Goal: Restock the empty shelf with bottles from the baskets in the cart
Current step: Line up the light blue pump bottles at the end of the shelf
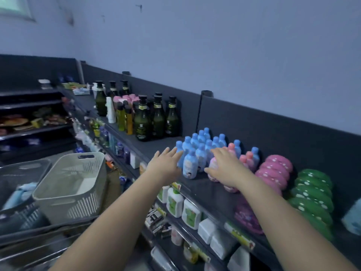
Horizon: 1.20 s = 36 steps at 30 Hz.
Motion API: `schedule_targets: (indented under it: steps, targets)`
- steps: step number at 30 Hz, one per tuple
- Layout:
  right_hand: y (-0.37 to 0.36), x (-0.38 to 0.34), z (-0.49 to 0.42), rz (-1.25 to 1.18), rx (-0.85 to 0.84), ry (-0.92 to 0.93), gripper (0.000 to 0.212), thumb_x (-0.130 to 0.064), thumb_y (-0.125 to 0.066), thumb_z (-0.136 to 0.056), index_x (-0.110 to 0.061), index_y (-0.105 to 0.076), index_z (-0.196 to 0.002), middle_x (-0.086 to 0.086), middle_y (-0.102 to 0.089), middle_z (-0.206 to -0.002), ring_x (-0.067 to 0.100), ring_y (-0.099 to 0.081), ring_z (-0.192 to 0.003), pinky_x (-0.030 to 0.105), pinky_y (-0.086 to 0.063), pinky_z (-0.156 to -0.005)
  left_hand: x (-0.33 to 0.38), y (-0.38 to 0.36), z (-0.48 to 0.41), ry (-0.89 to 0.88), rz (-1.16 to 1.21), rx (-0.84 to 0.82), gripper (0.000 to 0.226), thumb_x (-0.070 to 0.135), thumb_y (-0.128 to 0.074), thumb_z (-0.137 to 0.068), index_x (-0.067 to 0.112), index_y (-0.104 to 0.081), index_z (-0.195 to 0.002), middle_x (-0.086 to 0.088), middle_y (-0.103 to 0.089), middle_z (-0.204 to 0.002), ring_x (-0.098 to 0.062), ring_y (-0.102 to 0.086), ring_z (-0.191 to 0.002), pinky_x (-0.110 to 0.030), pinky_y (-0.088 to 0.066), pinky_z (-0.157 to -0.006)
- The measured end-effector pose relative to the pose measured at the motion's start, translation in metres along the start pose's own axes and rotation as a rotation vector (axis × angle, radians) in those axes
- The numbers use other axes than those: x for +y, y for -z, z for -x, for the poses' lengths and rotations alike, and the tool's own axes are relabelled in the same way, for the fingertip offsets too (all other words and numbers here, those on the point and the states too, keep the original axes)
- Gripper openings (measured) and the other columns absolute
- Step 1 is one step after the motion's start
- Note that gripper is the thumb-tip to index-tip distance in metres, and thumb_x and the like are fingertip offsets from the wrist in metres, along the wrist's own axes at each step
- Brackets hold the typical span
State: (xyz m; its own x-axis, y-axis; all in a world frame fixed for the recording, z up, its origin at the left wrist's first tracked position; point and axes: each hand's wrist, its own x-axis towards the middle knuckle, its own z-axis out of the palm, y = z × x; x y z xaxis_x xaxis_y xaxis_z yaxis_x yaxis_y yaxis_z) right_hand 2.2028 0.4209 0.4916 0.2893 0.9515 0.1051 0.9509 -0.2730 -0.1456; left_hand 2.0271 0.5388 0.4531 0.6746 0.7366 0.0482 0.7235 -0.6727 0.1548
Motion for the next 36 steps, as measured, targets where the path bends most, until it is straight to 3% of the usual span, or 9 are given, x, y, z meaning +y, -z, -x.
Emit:
schedule_targets:
  steps: [3,8,13,23,32,36]
  targets:
    - [-0.021,-0.053,-0.024,-0.072,-0.056,0.056,0.063,-0.043,-0.060,-0.090,-0.015,-0.039,-0.142,0.008,-0.042,-0.146,0.029,-0.038,-0.135,0.037,-0.031,-0.109,-0.056,0.002,0.017,0.051,0.031,-0.010,0.065,0.035,-0.037,-0.099,0.029,-0.006,-0.156,0.002,-0.002,-0.165,-0.024,-0.002,-0.151,-0.048,-0.006,-0.120]
    - [-0.056,-0.137,-0.052,-0.126,-0.148,0.209,0.076,-0.045,-0.058,-0.094,-0.015,-0.023,-0.155,0.006,-0.024,-0.159,0.026,-0.024,-0.146,0.036,-0.025,-0.117,-0.139,-0.004,0.061,0.162,0.047,0.020,0.066,0.031,-0.040,-0.096,0.030,-0.011,-0.156,0.002,-0.005,-0.165,-0.023,-0.004,-0.151,-0.050,-0.009,-0.121]
    - [-0.083,-0.212,-0.075,-0.115,-0.214,0.358,0.077,-0.044,-0.057,-0.095,-0.016,-0.019,-0.156,0.004,-0.022,-0.161,0.027,-0.023,-0.146,0.039,-0.027,-0.116,-0.211,-0.007,0.100,0.321,0.042,0.023,0.067,0.033,-0.040,-0.097,0.031,-0.009,-0.156,0.001,-0.003,-0.165,-0.023,-0.004,-0.151,-0.048,-0.006,-0.121]
    - [-0.138,-0.353,-0.137,-0.091,-0.263,0.638,0.077,-0.043,-0.062,-0.091,-0.018,-0.025,-0.153,0.004,-0.034,-0.155,0.027,-0.032,-0.141,0.044,-0.032,-0.115,-0.335,-0.022,0.151,0.607,0.084,0.050,0.070,0.032,-0.044,-0.096,0.030,-0.007,-0.156,0.001,-0.001,-0.165,-0.022,-0.002,-0.151,-0.047,-0.006,-0.121]
    - [-0.204,-0.463,-0.207,-0.121,-0.305,0.843,0.073,-0.038,-0.058,-0.094,-0.016,-0.022,-0.154,0.002,-0.027,-0.159,0.022,-0.023,-0.147,0.039,-0.020,-0.121,-0.446,-0.030,0.156,0.852,0.028,0.101,0.066,0.037,-0.042,-0.098,0.029,-0.010,-0.156,0.001,-0.007,-0.164,-0.023,-0.005,-0.151,-0.045,-0.007,-0.121]
    - [-0.228,-0.505,-0.236,-0.108,-0.353,0.917,0.071,-0.037,-0.058,-0.093,-0.017,-0.024,-0.153,0.002,-0.030,-0.156,0.022,-0.026,-0.144,0.040,-0.024,-0.120,-0.484,-0.031,0.149,0.946,0.046,0.093,0.070,0.033,-0.043,-0.095,0.029,-0.008,-0.156,0.002,-0.004,-0.165,-0.022,-0.002,-0.151,-0.044,-0.005,-0.121]
